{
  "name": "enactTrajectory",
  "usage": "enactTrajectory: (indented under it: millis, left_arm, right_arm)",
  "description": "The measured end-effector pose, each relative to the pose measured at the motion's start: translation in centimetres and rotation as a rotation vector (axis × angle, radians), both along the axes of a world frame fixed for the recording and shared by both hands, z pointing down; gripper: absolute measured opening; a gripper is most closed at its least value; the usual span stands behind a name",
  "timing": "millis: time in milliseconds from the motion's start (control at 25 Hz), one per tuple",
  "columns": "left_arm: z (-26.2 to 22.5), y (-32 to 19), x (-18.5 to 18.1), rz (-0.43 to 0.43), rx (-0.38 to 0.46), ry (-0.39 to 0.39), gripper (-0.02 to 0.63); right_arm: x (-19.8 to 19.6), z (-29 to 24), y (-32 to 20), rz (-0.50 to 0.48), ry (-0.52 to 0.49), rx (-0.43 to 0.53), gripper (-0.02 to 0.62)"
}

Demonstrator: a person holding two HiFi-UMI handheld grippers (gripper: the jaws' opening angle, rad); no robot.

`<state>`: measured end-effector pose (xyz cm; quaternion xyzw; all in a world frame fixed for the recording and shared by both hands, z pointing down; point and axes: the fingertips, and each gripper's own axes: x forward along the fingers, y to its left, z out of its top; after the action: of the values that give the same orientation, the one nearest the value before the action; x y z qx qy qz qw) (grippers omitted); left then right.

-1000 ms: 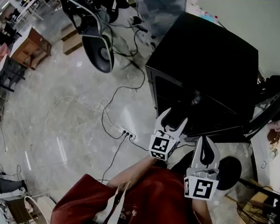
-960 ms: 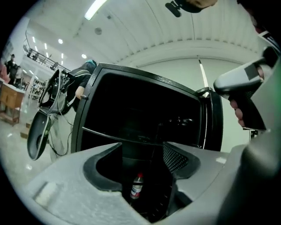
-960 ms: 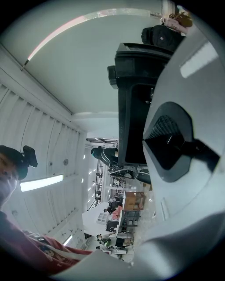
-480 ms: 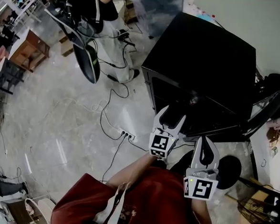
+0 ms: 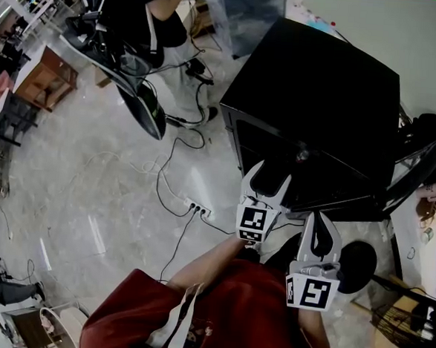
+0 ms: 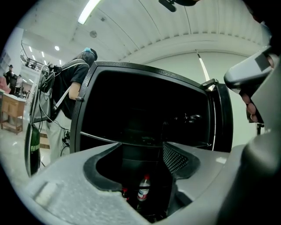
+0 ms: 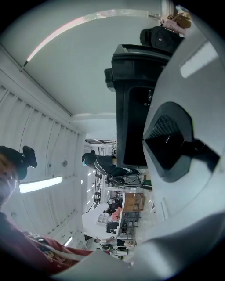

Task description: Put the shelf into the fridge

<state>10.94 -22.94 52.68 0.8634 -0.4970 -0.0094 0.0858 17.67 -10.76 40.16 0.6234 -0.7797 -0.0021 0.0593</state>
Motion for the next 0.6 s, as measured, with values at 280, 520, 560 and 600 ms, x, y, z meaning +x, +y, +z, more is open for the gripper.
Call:
enactTrajectory:
  millis: [280,520,560,600]
  left_arm:
    - [-0.1,-1.1,0.6,0.002,0.009,0.0,0.296]
    - [0.1,-2.0,0.9,0.01,0.01,-0.006,0.296]
    - [0.2,-2.2,0.9,0.012,0.009,-0.004,0.296]
    - [0.2,-2.3,1.0,0.014,0.007,-0.001,0.296]
  right_arm:
    - [0.2,0.1,0.1,0.002,0.002,-0.002,0.0]
    - [0.5,0.5,0.0,0.009,0.007,-0.006,0.0]
    - [0.5,0.5,0.0,0.009,0.007,-0.005,0.0]
    - [0.5,0.5,0.0,0.009,0.007,-0.006,0.0]
